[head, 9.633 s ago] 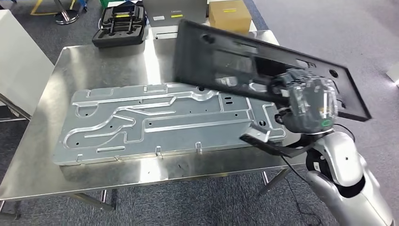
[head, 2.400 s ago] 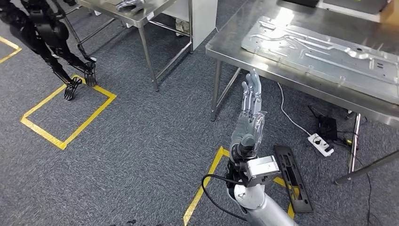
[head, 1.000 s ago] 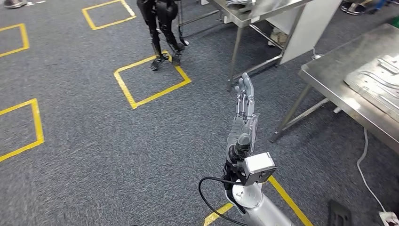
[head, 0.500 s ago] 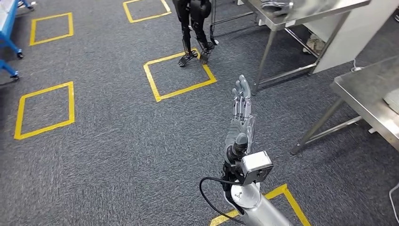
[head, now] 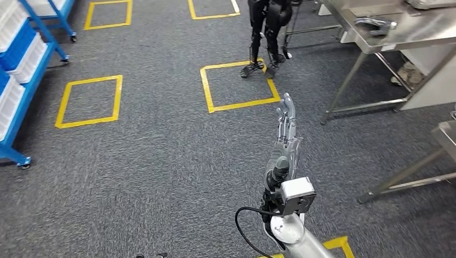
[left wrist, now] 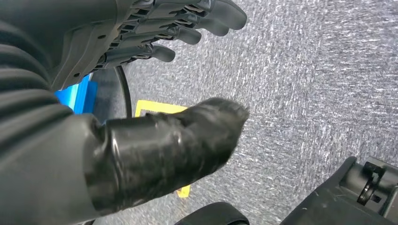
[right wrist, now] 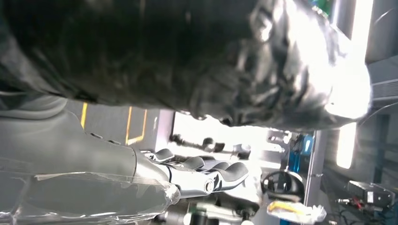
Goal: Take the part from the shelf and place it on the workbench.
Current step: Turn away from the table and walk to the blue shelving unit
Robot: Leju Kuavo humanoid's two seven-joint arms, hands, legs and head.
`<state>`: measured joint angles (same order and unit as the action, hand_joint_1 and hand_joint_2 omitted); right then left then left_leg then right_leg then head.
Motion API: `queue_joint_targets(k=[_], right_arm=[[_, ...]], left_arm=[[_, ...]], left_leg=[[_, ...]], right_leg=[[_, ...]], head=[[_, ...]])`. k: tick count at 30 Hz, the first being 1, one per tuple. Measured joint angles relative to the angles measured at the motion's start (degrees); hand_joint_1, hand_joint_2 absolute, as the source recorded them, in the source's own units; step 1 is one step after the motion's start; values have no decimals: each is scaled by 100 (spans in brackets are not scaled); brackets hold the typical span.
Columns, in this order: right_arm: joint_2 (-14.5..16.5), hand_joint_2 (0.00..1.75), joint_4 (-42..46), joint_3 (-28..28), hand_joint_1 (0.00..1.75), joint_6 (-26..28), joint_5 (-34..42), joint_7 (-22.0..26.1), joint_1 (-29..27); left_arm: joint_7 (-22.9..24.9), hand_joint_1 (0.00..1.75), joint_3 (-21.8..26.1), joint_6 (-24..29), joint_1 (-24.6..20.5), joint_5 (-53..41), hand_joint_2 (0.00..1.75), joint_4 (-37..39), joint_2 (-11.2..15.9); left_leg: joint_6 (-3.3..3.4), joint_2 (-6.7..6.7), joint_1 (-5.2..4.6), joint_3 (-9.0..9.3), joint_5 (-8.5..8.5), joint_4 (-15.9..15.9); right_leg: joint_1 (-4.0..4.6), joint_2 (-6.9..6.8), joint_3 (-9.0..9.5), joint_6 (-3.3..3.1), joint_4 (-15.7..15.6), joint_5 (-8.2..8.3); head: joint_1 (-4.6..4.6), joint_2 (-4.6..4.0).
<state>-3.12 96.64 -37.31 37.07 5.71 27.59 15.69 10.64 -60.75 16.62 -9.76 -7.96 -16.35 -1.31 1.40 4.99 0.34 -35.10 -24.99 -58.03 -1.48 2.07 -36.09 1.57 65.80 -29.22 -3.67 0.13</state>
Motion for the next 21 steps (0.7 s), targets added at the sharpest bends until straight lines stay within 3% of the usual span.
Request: queue_joint_targets(k=[1,3,5,7,9,11,12,13,14,16,18,20,21], right_arm=[[-13,0,45,22,0,-124,180,78,-26],[-31,0,177,111,0,-549,839,386,-127],[-33,0,334,230,0,-868,1337,614,-209],[-33,0,474,319,0,-851,1254,547,-236],[-41,0,594,379,0,-745,985,431,-291],[-51,0,684,414,0,-705,838,390,-361],[-53,0,728,422,0,-702,814,378,-388],[-55,0,776,425,0,-704,809,373,-405],[-55,0,828,427,0,-706,812,371,-414],[-56,0,928,432,0,-708,821,369,-422],[-57,0,1002,440,0,-708,833,367,-429],[-57,0,1062,445,0,-726,874,370,-437],[-58,0,1092,449,0,-751,914,383,-439]], left_arm=[[-19,0,-1,-6,-8,-5,175,0,-4],[-73,0,-2,12,-16,-13,175,-1,-10],[-130,0,-3,61,10,0,175,-1,-14],[-166,0,-3,100,37,18,175,0,-29],[-180,0,-3,114,42,19,175,-1,-50],[-196,0,-3,123,62,18,175,-1,-64],[-212,0,-3,131,81,18,175,-1,-70],[-229,0,-3,139,99,18,175,-1,-74],[-245,0,-3,148,110,18,175,-1,-76],[-261,0,-3,166,104,17,175,-1,-77],[-267,0,-3,183,88,17,175,-1,-83],[-270,0,-3,189,104,18,175,-1,-90],[-271,0,-3,185,120,18,175,-1,-93]], left_leg=[[-28,76,1,-27,-16,-44],[-94,212,19,-88,-19,-84],[-160,286,47,-126,3,-68],[-220,28,29,-217,-98,-237],[-269,-330,21,-493,-394,-829],[-295,-441,40,-816,-636,-1484],[-294,-458,42,-868,-628,-1589],[-279,-478,38,-803,-518,-1466],[-249,-522,29,-632,-342,-1150],[-157,-760,-34,-218,-80,-384],[-82,-888,-102,-48,-38,-57],[-37,-763,-100,-36,-22,-21],[-17,-700,-84,-13,-5,20]], right_leg=[[-23,142,115,-8,-286,114],[-22,298,202,-54,-500,133],[-4,169,231,-140,-534,157],[-14,30,274,-216,-586,186],[3,-135,305,-263,-610,182],[32,-314,319,-295,-609,160],[43,-397,327,-302,-609,149],[53,-472,337,-304,-609,137],[64,-544,355,-301,-609,123],[94,-671,394,-278,-611,88],[115,-783,421,-234,-617,58],[118,-865,451,-175,-631,33],[111,-802,460,-144,-611,0]], head=[[-2,0],[-2,0],[1,0],[-36,0],[-81,0],[-89,0],[-91,0],[-90,0],[-91,0],[-89,0],[-85,0],[-85,0],[-79,0]])
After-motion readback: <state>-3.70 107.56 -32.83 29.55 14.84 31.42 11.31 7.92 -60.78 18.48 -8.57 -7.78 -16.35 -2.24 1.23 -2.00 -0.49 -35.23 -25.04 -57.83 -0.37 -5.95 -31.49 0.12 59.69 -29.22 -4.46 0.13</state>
